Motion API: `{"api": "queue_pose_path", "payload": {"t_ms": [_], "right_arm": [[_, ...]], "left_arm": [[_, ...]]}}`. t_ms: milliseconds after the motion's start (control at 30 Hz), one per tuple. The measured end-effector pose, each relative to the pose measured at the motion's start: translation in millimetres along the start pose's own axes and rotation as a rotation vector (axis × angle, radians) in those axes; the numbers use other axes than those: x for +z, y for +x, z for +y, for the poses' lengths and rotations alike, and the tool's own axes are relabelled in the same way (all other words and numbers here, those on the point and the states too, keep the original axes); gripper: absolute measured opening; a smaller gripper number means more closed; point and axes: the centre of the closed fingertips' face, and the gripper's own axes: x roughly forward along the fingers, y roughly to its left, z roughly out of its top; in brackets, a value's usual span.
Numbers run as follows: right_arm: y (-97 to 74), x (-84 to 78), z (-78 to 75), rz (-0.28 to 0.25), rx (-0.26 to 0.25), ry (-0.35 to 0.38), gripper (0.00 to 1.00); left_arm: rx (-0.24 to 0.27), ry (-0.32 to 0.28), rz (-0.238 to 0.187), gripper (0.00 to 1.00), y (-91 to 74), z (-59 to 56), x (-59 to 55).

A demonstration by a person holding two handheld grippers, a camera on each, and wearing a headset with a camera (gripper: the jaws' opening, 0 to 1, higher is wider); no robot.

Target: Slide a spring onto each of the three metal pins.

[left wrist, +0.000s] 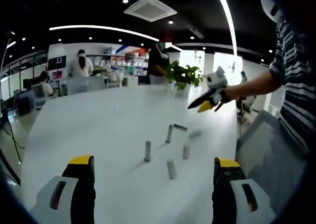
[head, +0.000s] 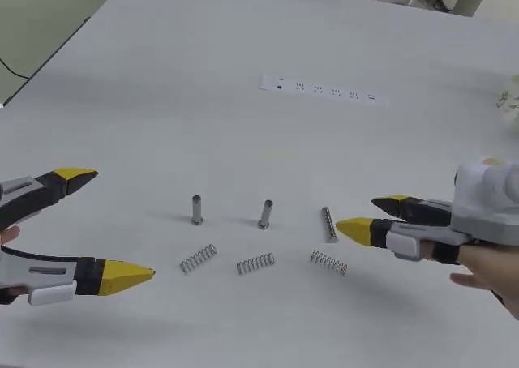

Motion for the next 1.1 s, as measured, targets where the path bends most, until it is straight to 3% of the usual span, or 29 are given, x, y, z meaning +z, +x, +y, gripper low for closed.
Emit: {"api": "queue_pose_path", "payload": {"t_ms": [400,800,1100], "right_arm": [[21.9,6.1,-8.2,0.072,-0.037,0.025,0.37],[45.2,-10.6,-15.6,0.195,-0.051,0.071,0.27],[56.0,-18.8,-25.3,0.229,-0.065,0.127,0.2]], "left_arm": [[0.003,0.004,0.007,0.97,-1.4,1.0,-2.1],[0.014,0.004,0.015,0.98,-2.5,2.7,-5.5],[0.019,0.001,0.02,0.98,-3.4,3.3,-7.3]]}}
